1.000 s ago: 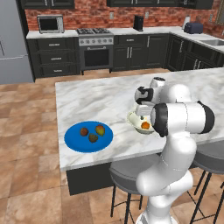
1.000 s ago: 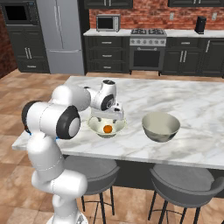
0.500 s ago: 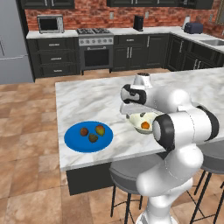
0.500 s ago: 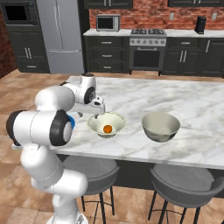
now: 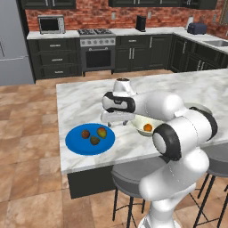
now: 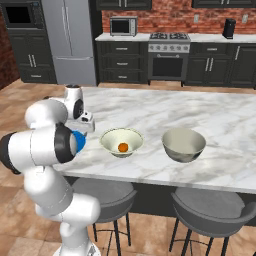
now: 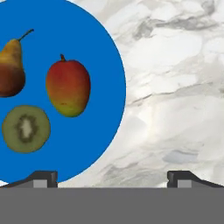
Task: Take the fruits from the plate on the dining counter and place two fruits in each bowl.
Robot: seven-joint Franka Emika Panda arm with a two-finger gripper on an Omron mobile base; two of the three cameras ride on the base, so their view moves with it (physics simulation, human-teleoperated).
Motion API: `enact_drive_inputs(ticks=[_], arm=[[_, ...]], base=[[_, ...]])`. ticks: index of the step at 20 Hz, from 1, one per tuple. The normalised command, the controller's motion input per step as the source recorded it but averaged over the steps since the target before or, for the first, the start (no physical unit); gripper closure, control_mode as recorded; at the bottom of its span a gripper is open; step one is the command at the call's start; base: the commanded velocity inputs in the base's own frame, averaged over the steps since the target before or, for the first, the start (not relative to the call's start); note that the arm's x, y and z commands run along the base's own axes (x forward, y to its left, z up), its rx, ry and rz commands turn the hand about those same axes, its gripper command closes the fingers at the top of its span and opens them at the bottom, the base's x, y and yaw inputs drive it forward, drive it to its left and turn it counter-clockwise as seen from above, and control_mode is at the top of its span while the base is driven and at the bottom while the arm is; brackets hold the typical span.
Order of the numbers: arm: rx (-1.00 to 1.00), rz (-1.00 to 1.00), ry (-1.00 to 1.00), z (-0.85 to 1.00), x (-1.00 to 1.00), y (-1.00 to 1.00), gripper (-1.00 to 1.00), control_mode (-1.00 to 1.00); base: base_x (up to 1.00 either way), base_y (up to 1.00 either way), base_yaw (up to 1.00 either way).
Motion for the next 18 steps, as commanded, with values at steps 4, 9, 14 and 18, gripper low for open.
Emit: enact_drive_inputs(ticks=[4,9,14,18], arm=[[0.04,0.03,0.05,-0.01,0.0,0.92,-1.0,-1.0],[0.01,0.0,0.0,-0.16,0.02,0.44,-1.0,-1.0],[0.0,0.0,0.0,-0.45,0.04,0.35,-1.0,-1.0],[0.0,0.0,0.0,-0.46,0.17,0.57,-1.0,-1.0]], base=[[0.0,0.0,0.0],[0.0,0.0,0.0],[0.0,0.0,0.0],[0.0,0.0,0.0]])
